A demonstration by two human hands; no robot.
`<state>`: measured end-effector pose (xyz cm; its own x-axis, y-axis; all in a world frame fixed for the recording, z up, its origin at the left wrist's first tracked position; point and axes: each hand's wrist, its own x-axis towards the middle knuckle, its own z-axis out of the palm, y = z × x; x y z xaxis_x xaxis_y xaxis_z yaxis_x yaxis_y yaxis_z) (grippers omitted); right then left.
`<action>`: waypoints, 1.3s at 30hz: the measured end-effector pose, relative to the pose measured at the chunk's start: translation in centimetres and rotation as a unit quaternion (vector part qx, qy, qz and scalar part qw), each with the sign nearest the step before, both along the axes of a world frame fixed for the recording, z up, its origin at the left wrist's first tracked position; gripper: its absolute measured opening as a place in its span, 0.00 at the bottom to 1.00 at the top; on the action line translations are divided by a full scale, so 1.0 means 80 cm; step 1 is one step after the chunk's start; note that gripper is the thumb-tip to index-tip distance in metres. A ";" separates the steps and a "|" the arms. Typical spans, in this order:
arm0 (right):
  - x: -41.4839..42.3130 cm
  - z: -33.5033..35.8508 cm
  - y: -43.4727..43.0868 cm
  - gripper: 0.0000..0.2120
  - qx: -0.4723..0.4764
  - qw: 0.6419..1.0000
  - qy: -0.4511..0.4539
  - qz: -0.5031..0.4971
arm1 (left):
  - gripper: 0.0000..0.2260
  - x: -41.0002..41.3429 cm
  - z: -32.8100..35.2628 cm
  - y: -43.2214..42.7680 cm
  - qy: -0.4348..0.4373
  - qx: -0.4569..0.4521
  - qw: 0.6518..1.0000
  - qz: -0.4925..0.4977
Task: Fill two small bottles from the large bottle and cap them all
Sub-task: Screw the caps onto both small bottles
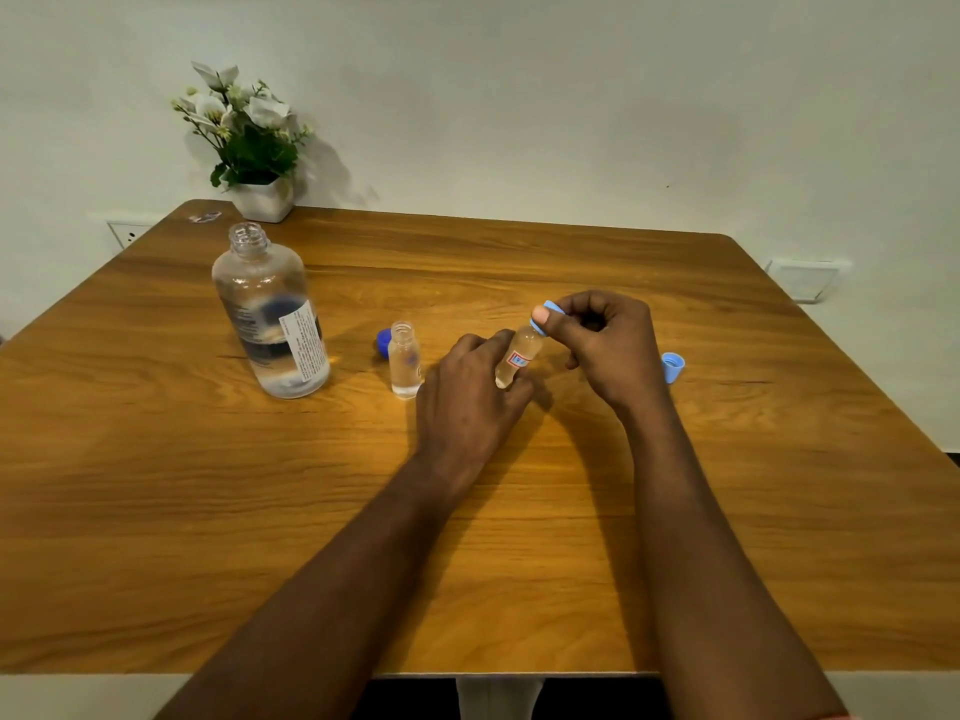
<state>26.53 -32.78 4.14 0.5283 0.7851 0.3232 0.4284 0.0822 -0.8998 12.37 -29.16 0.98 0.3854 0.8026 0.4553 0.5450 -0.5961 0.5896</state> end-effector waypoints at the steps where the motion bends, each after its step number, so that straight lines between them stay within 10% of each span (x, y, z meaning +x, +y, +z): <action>1: -0.001 0.000 0.000 0.12 -0.002 1.000 0.000 -0.002 | 0.13 0.000 0.000 0.000 -0.003 0.001 1.000 0.000; 39: -0.001 0.006 -0.004 0.12 0.036 0.996 0.078 0.014 | 0.15 0.000 -0.005 0.001 0.009 -0.016 1.000 -0.002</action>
<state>26.43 -33.08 4.63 0.5554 0.7777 0.2945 0.2803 0.1583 -0.9468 12.34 -29.05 0.54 0.3968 0.8145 0.4232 0.5526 -0.5801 0.5984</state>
